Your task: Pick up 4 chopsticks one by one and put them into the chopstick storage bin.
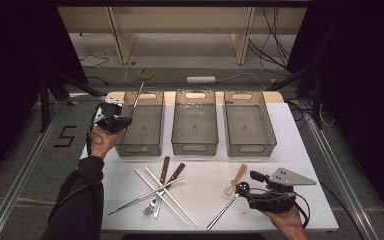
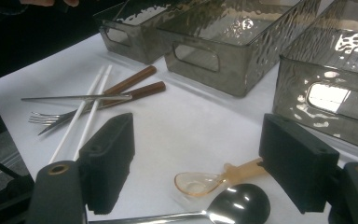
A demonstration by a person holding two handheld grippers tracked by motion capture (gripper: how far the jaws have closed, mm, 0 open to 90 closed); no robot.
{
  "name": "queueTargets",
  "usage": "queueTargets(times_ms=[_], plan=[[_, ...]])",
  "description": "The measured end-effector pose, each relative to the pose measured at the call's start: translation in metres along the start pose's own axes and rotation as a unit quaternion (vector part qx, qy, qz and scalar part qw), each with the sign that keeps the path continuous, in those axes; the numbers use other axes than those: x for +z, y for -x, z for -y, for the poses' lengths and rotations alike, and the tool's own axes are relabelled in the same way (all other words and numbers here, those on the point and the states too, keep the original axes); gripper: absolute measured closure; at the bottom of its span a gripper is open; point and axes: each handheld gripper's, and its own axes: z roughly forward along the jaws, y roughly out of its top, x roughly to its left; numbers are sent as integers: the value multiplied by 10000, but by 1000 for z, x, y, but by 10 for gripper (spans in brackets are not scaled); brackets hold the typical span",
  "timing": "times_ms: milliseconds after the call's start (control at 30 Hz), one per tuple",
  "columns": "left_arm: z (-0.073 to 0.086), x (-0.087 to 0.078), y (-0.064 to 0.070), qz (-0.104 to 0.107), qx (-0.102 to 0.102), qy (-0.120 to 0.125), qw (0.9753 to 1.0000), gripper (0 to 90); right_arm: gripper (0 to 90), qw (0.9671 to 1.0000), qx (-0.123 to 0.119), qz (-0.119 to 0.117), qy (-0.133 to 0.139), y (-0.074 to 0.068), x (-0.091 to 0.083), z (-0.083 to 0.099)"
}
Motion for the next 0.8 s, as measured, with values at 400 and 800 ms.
queueTargets(times_ms=[400,800], plan=[[5,6,-1,-74,-108,-132,9998,814,276,10000,4,-5,-11,0,1,0],[5,-29,23,569,69,-185,9982,418,276,10000,13,7,3,0,0,0]])
